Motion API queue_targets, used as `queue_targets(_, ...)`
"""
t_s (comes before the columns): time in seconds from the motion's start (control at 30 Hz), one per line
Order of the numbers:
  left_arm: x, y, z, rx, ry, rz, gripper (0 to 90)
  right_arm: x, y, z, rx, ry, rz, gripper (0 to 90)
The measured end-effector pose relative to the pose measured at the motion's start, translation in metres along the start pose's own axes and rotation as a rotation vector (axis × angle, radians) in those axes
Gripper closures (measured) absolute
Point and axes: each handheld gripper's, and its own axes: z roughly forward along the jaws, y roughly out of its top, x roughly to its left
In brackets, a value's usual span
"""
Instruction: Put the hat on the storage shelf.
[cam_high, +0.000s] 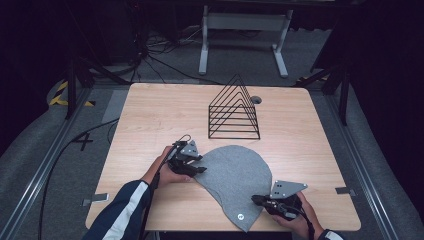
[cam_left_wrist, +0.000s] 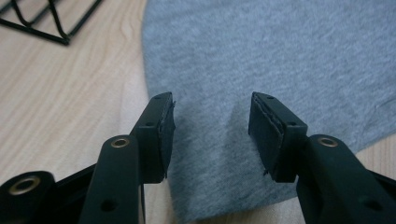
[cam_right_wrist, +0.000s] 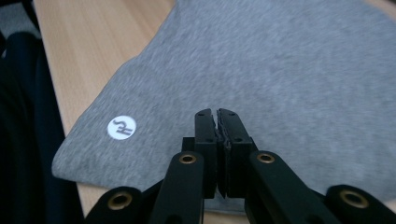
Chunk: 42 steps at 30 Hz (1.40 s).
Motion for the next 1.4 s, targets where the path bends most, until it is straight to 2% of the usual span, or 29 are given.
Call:
queue_targets(0.1, -0.002, -0.002, -0.002, 0.001, -0.003, -0.003, 52.2, 0.000, -0.003, 0.007, 0.043, -0.006, -0.004, 88.1)
queue_targets(0.3, -0.011, -0.006, -0.006, 0.012, 0.002, -0.010, 52.0, -0.008, -0.005, 0.005, 0.046, -0.032, 0.020, 88.1)
queue_targets(0.37, -0.016, -0.008, -0.009, 0.018, -0.002, -0.008, 52.0, -0.013, -0.006, 0.003, 0.051, -0.062, 0.028, 88.0)
queue_targets(0.4, -0.019, -0.009, -0.010, 0.020, -0.001, -0.010, 52.0, -0.013, -0.006, 0.003, 0.051, -0.062, 0.028, 88.0)
queue_targets(0.43, -0.022, -0.011, -0.011, 0.022, -0.005, -0.011, 51.6, -0.018, -0.006, 0.002, 0.057, -0.090, 0.032, 88.0)
queue_targets(0.47, -0.025, -0.012, -0.012, 0.018, -0.005, -0.010, 51.6, -0.018, -0.006, 0.002, 0.057, -0.090, 0.032, 88.0)
queue_targets(0.57, -0.033, -0.016, -0.015, 0.017, -0.013, -0.012, 51.4, -0.028, -0.007, 0.001, 0.062, -0.135, 0.049, 87.3)
queue_targets(0.63, -0.040, -0.017, -0.016, 0.015, -0.022, -0.016, 51.5, -0.031, -0.007, 0.000, 0.065, -0.149, 0.052, 87.1)
queue_targets(0.73, -0.048, -0.018, -0.017, 0.017, -0.026, -0.015, 51.6, -0.042, -0.008, -0.001, 0.066, -0.188, 0.069, 86.3)
queue_targets(0.87, -0.059, -0.017, -0.017, 0.019, -0.026, -0.023, 52.3, -0.049, -0.008, -0.002, 0.066, -0.201, 0.087, 86.4)
queue_targets(0.93, -0.065, -0.018, -0.017, 0.013, -0.042, -0.036, 52.7, -0.053, -0.009, -0.002, 0.069, -0.212, 0.089, 86.4)
queue_targets(1.03, -0.073, -0.017, -0.016, 0.014, -0.055, -0.033, 53.9, -0.058, -0.009, -0.002, 0.071, -0.227, 0.096, 85.7)
queue_targets(1.07, -0.076, -0.016, -0.017, 0.026, -0.059, -0.043, 54.0, -0.060, -0.009, -0.003, 0.071, -0.231, 0.099, 85.0)
queue_targets(1.1, -0.076, -0.015, -0.016, 0.026, -0.056, -0.021, 54.0, -0.061, -0.009, -0.003, 0.071, -0.232, 0.102, 83.3)
queue_targets(1.2, -0.077, -0.013, -0.018, 0.026, -0.058, -0.031, 49.2, -0.065, -0.007, -0.006, 0.053, -0.245, 0.118, 76.2)
queue_targets(1.23, -0.076, -0.012, -0.018, 0.017, -0.046, -0.034, 49.2, -0.065, -0.007, -0.006, 0.053, -0.245, 0.118, 76.2)
queue_targets(1.27, -0.071, -0.009, -0.022, -0.001, -0.016, -0.061, 44.8, -0.067, -0.004, -0.009, 0.040, -0.261, 0.119, 72.5)
queue_targets(1.3, -0.067, -0.007, -0.024, -0.017, 0.001, -0.069, 43.1, -0.068, -0.002, -0.010, 0.036, -0.265, 0.124, 71.4)
queue_targets(1.33, -0.067, -0.007, -0.024, -0.017, 0.001, -0.069, 42.2, -0.068, -0.002, -0.010, 0.036, -0.265, 0.124, 71.4)
queue_targets(1.37, -0.056, -0.001, -0.028, -0.038, 0.050, -0.084, 40.7, -0.072, 0.002, -0.012, 0.023, -0.277, 0.127, 68.8)
queue_targets(1.4, -0.056, -0.001, -0.028, -0.038, 0.050, -0.084, 38.3, -0.072, 0.002, -0.012, 0.023, -0.277, 0.127, 68.8)
